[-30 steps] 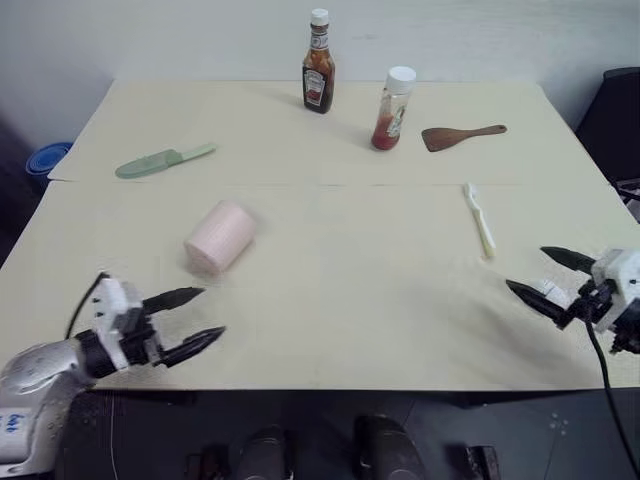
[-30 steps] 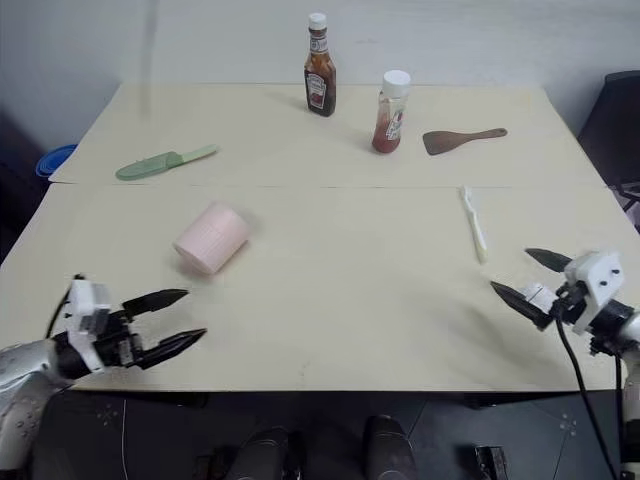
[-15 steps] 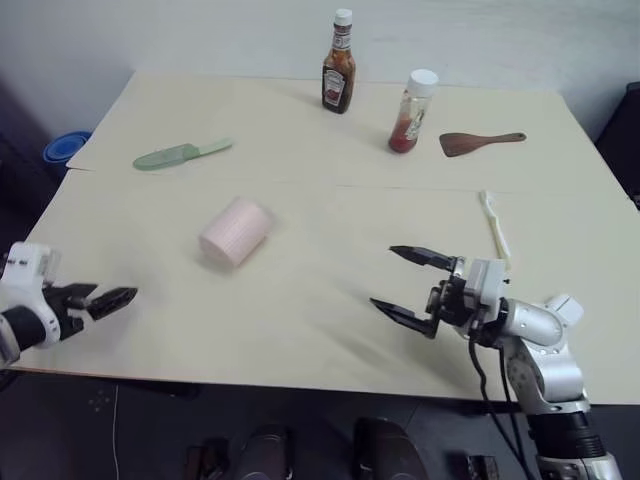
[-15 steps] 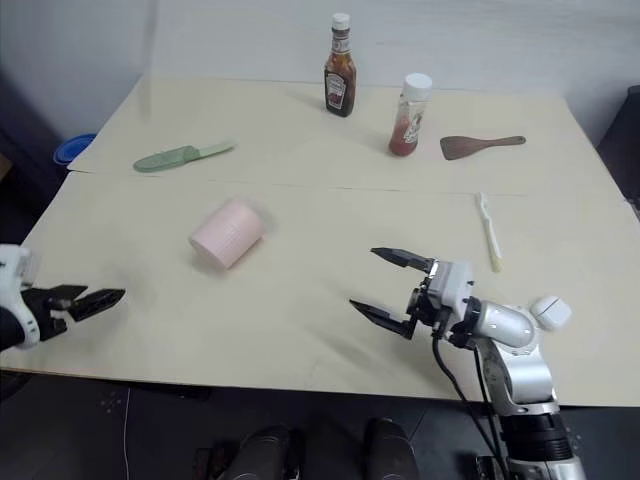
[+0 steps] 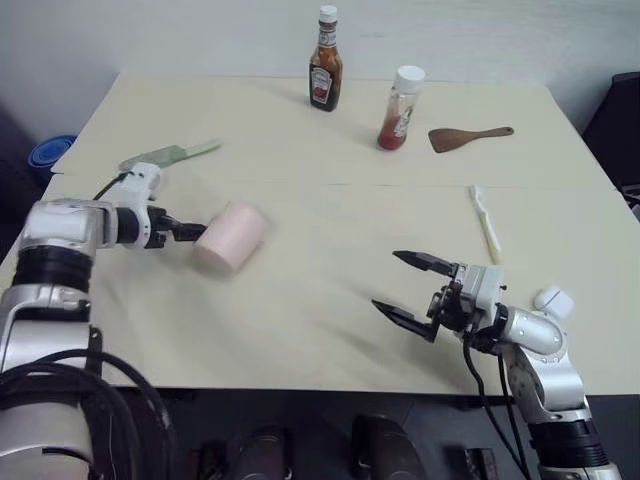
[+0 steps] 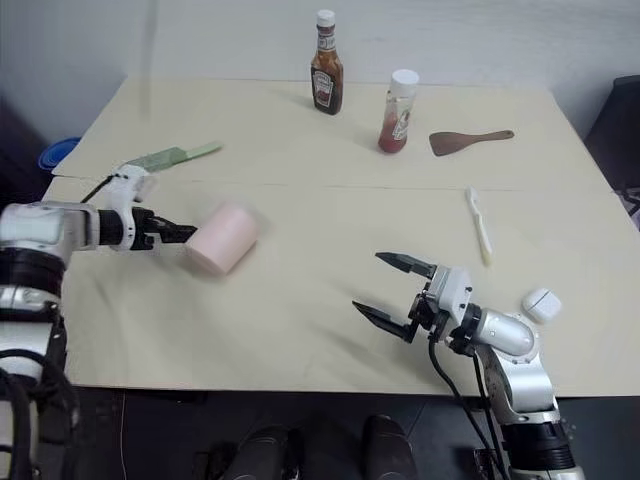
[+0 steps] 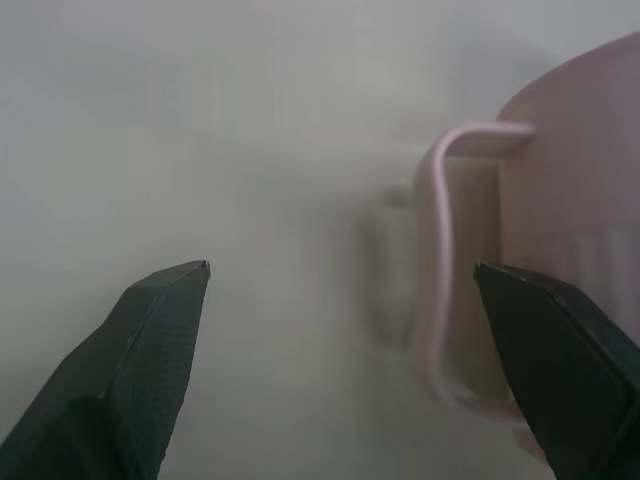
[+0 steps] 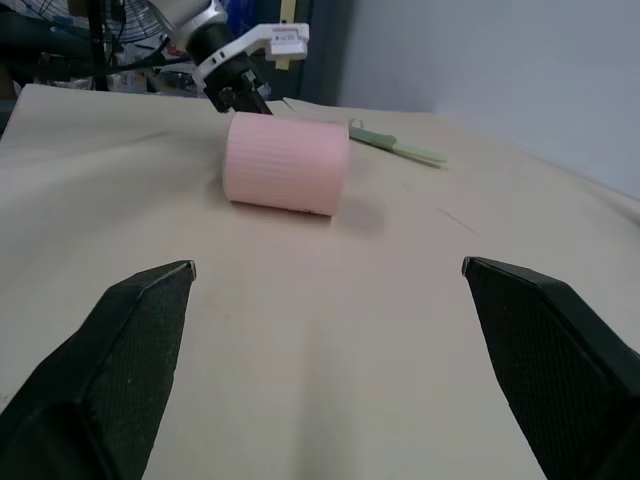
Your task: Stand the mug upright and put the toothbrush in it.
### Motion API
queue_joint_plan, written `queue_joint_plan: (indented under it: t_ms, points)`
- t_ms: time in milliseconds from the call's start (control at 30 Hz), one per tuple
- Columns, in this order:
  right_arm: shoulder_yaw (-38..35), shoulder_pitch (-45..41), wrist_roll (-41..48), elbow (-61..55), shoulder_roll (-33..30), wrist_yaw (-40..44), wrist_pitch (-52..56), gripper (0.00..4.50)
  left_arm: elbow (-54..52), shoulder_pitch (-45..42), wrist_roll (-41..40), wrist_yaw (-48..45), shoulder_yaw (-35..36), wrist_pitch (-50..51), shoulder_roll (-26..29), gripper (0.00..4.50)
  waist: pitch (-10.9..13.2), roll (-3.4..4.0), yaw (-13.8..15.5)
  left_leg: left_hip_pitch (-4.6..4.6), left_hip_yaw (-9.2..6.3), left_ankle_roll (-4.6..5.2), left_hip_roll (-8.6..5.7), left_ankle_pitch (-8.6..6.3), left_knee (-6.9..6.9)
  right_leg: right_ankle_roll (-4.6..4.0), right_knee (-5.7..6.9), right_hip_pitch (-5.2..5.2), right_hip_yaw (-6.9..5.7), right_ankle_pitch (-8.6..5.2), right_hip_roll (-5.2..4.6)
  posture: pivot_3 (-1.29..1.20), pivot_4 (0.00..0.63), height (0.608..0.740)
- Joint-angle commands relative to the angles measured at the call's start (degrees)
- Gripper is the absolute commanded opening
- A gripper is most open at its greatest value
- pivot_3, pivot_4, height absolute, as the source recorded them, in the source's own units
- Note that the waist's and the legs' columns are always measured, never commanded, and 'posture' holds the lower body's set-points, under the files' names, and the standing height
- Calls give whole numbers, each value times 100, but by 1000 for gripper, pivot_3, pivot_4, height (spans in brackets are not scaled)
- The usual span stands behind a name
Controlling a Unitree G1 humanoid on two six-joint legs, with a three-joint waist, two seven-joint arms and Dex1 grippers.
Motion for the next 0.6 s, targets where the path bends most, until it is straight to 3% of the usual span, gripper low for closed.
queue_joint_plan:
  t_ms: [33,100,300,533,600]
  points:
    - [-51,128,47,-343,-17,-165,0,4492,590,-295,423,-550,-250,-263,-193,4314,0,0,14,0,0,0,0,0,1,0,0,0,0,0,0,0,150,740]
    - [-51,177,29,-377,-16,-231,-13,4500,814,-366,625,-813,-372,-393,-348,3923,-1,-1,17,1,1,1,-1,0,4,0,2,1,2,0,-1,0,150,740]
    - [-30,206,-10,-367,-13,-347,-73,4500,1138,-458,971,-1057,-352,-505,-720,2054,-4,-6,42,6,-3,6,-6,3,8,2,8,7,3,1,-11,0,150,740]
    - [-521,598,86,-630,-171,-730,55,4500,698,-258,508,-885,496,-734,-1142,75,-4,-6,74,4,-12,13,-7,5,9,3,12,9,-1,1,-27,0,150,740]
    - [-840,1016,113,-753,-352,-724,47,4500,56,39,-94,-778,1135,-1006,-1594,31,-3,-7,116,3,-21,16,-5,5,10,5,11,9,-1,3,-33,0,150,740]
